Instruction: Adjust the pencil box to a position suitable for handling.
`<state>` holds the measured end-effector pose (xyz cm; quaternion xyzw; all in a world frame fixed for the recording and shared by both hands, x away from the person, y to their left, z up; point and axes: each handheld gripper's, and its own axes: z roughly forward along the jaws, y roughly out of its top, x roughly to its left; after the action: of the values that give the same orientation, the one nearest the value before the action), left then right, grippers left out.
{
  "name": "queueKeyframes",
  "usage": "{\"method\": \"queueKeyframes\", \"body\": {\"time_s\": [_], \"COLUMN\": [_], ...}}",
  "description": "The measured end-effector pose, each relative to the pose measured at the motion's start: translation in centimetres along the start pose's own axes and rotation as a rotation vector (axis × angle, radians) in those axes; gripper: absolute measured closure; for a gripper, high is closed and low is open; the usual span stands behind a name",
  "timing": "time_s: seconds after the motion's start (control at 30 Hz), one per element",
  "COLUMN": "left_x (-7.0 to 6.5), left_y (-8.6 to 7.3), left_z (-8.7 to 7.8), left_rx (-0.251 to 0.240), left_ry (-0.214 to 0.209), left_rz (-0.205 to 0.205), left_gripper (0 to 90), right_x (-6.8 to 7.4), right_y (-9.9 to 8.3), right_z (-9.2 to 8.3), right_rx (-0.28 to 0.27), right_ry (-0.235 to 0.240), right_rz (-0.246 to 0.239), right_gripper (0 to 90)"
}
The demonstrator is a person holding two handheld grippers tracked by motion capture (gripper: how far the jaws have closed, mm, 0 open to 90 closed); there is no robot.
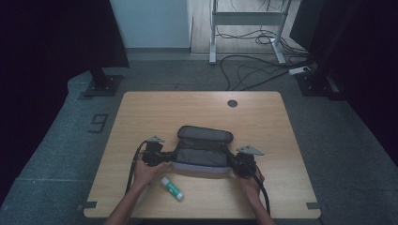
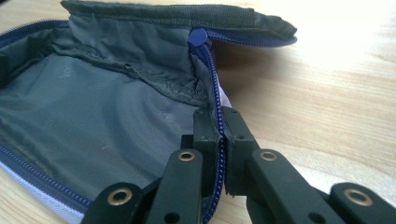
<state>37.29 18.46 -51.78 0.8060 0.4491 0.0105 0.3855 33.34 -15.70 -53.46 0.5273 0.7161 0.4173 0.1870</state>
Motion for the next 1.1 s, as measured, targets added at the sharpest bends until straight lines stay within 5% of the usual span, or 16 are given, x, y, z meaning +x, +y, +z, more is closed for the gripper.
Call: {"method": "queueKeyframes", "body": {"time_s": [0.2,0.27,0.3,0.53,0.8,1.1], "left_x": [0.1,0.2,0.2,0.3,-0.1,-0.6], "left_y": [-0.3,-0.3,-0.3,-0.2,0.0,-1.6], "left_z": [0.5,0.6,0.7,0.0,-1.5,-5.3], "left_rx": [0.011,0.024,0.031,-0.034,-0.112,-0.168], "left_ry": [-0.010,-0.014,0.000,0.035,0.043,0.039], "left_rz": [-0.013,-0.024,-0.028,-0.028,0.000,0.012], "left_gripper": [75.8,69.0,53.0,34.3,32.0,34.5], "right_x": [-0.4,-0.5,-0.5,-0.9,-0.9,0.5], "right_y": [-0.2,-0.2,-0.1,0.1,0.6,0.8], "right_z": [0.3,0.4,0.3,0.1,-1.5,-3.7], "right_rx": [0.027,0.024,0.016,-0.009,-0.098,-0.131], "right_ry": [-0.006,-0.003,-0.004,0.007,0.012,0.092], "right_rz": [0.001,0.001,-0.002,0.016,0.002,-0.050], "right_gripper": [81.6,77.0,67.0,47.6,41.0,38.1]}}
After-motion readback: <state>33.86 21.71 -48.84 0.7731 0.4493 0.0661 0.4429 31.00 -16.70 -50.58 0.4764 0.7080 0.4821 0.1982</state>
